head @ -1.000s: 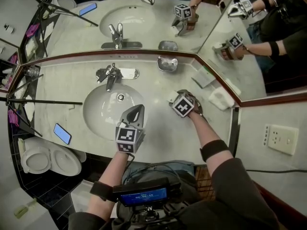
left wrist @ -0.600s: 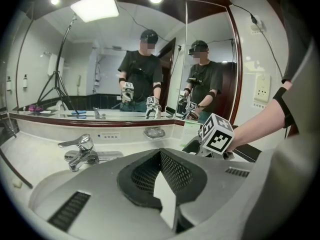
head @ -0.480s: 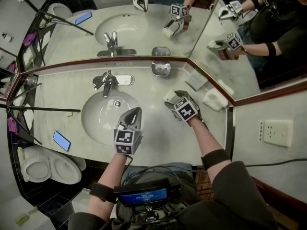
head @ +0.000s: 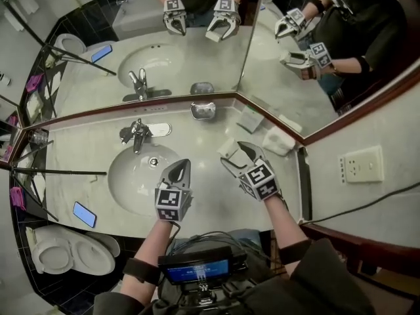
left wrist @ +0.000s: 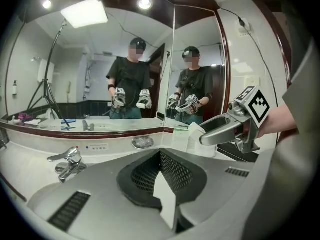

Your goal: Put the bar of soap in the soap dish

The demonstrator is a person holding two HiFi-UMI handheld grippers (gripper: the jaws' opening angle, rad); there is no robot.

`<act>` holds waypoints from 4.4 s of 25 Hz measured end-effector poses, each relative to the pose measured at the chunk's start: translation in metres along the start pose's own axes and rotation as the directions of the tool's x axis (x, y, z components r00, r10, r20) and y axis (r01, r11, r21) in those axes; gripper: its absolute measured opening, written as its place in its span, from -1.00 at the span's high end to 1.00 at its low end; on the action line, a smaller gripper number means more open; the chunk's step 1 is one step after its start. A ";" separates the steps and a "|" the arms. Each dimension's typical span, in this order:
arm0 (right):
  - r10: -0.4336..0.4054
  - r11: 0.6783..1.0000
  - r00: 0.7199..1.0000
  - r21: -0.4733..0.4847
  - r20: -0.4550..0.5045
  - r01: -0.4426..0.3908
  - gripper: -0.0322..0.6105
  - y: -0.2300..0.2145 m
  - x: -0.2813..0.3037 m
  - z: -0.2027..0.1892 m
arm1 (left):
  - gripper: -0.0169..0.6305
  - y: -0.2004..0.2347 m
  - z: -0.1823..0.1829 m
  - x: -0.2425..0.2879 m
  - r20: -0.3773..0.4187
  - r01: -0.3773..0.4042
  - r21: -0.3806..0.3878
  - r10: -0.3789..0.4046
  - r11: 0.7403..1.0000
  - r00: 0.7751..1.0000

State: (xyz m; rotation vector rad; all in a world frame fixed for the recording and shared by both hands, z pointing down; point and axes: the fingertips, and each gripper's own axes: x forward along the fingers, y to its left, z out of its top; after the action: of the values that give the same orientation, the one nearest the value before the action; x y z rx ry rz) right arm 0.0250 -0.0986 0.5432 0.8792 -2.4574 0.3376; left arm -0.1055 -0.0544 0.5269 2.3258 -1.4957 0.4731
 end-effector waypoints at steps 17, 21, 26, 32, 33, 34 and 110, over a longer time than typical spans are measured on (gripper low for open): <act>-0.002 0.995 0.994 -0.097 -0.105 -0.009 -0.11 -0.025 0.081 0.026 | 0.94 0.028 0.008 0.061 -0.039 -0.039 0.030 0.040 0.999 0.998; 0.007 0.991 0.986 -0.131 -0.168 -0.029 -0.11 -0.044 0.133 0.041 | 0.94 0.055 0.013 0.094 -0.065 -0.071 0.027 0.073 0.997 0.995; -0.004 0.989 0.969 -0.147 -0.249 -0.034 -0.11 -0.067 0.182 0.040 | 0.94 0.079 0.016 0.127 -0.092 -0.089 0.043 0.092 0.995 0.992; -0.015 0.990 0.948 -0.140 -0.318 -0.032 -0.12 -0.085 0.216 0.024 | 0.94 0.095 0.012 0.146 -0.110 -0.103 0.028 0.105 0.994 0.988; -0.010 0.991 0.943 -0.132 -0.331 -0.036 -0.12 -0.085 0.220 0.020 | 0.94 0.097 0.011 0.147 -0.111 -0.104 0.023 0.106 0.994 0.988; -0.009 0.992 0.940 -0.124 -0.341 -0.035 -0.13 -0.084 0.223 0.017 | 0.94 0.098 0.010 0.149 -0.113 -0.104 0.019 0.106 0.994 0.988; -0.071 0.978 0.997 0.199 0.042 0.061 0.85 -0.052 0.016 -0.011 | -0.12 0.052 0.007 0.228 -0.457 0.155 0.193 -0.051 0.969 0.888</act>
State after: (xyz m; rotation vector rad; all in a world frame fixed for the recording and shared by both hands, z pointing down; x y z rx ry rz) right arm 0.0527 -0.1423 0.5645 1.0603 -2.4633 0.5505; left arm -0.0629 -0.2613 0.6280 2.2302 -1.1363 1.1166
